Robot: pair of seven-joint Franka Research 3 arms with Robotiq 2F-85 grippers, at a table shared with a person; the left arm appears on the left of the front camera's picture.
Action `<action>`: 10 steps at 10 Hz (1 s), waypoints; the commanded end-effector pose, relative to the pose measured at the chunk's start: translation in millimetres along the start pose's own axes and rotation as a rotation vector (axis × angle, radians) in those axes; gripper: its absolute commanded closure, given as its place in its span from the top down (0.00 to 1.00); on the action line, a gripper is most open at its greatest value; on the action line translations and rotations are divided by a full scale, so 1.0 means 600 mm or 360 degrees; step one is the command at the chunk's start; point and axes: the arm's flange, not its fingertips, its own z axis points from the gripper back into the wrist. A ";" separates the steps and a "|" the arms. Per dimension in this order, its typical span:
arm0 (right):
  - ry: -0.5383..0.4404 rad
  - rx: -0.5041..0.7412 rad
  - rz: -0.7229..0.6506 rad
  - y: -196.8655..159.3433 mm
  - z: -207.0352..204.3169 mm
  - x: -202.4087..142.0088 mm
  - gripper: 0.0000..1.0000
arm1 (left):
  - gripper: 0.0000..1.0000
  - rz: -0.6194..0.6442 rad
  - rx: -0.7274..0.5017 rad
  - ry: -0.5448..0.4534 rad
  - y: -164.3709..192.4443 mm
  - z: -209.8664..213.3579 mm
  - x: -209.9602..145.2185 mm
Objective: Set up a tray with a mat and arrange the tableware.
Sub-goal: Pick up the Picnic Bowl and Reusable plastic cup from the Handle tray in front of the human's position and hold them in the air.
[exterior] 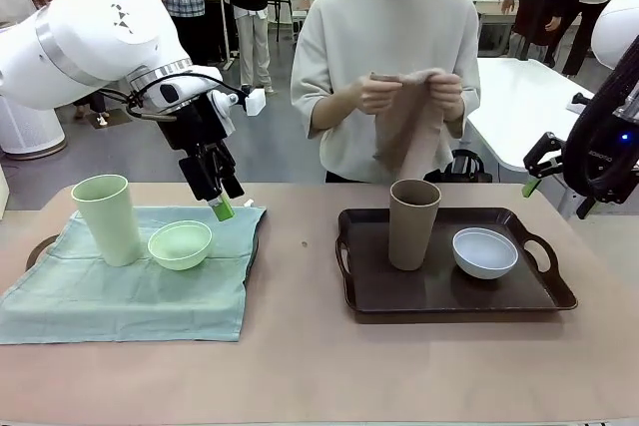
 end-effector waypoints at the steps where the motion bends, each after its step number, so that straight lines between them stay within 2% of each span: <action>1: -0.0011 -0.0081 0.0026 0.016 -0.029 0.012 0.97 | 1.00 -0.0225 0.0076 0.0039 -0.004 -0.026 0.015; 2: -0.0111 -0.0140 -0.0019 0.033 -0.045 0.019 0.97 | 1.00 -0.0369 0.0122 -0.0035 -0.004 -0.043 0.046; 5: -0.0180 -0.0222 -0.0013 0.056 -0.083 0.028 0.97 | 1.00 -0.0637 0.0210 -0.0379 0.013 -0.100 0.105; 8: -0.0055 -0.0282 0.0062 0.067 -0.140 0.024 0.97 | 1.00 -0.0824 0.0275 -0.0473 0.045 -0.176 0.162; 9: -0.0032 -0.0283 0.0089 0.066 -0.154 0.021 0.97 | 1.00 -0.0821 0.0312 -0.0504 0.063 -0.195 0.177; 10: -0.0001 -0.0285 0.0116 0.063 -0.169 0.013 0.97 | 1.00 -0.0725 0.0344 -0.0577 0.070 -0.211 0.188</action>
